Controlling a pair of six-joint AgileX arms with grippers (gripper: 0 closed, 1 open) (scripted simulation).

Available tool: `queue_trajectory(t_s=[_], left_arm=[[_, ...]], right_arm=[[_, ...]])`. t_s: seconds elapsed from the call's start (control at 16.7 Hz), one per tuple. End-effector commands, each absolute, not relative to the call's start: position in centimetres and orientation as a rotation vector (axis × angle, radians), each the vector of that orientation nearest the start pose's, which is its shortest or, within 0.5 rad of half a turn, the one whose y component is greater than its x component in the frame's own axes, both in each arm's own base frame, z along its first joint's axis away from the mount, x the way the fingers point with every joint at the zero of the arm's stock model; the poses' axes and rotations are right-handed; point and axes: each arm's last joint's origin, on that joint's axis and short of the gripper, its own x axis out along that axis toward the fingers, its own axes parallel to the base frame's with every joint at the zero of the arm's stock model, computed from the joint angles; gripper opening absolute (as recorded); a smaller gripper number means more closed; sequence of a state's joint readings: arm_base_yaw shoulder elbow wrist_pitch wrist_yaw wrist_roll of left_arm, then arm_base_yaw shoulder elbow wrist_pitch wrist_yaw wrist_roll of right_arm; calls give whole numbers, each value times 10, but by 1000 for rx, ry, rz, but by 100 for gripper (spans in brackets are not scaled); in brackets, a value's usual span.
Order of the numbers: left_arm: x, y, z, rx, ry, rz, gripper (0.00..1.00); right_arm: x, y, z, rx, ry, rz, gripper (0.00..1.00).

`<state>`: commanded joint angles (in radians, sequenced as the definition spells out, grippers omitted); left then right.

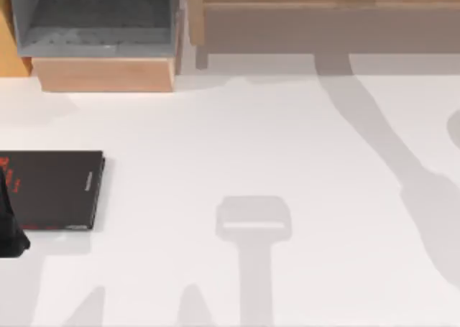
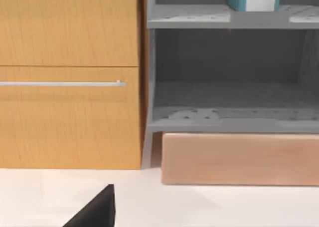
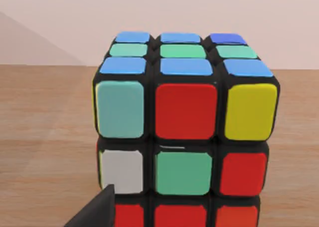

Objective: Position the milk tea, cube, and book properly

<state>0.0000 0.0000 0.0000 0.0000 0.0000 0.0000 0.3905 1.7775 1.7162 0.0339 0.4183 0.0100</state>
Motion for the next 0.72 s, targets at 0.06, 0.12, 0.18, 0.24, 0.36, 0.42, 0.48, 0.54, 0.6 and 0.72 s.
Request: queue_trajectory(t_s=[0.06,0.12,0.18,0.24,0.36,0.42,0.48,0.54,0.6,0.72], left_arm=[[106,-1,160,0,0,0,100],[106,-1,160,0,0,0,100],[106,-1,160,0,0,0,100],[106,-1,160,0,0,0,100],[106,-1,160,0,0,0,100],[106,-1,160,0,0,0,100],[106,-1,160,0,0,0,100],[106,-1,160,0,0,0,100],[106,-1,160,0,0,0,100],[106,-1,160,0,0,0,100]], right_arm=[[383,145,404,-15,19,-8,100],[368,133,408,-14,16,-8,100],[351,121,411,-12,11,-8,100],[332,107,412,-9,6,-9,100],[290,81,407,-6,-1,-12,100],[268,68,401,-4,-4,-13,100],[245,57,391,-3,-6,-14,100],[223,46,379,-2,-7,-16,100],[203,37,364,-2,-6,-17,100],[167,22,327,-1,-4,-17,100]])
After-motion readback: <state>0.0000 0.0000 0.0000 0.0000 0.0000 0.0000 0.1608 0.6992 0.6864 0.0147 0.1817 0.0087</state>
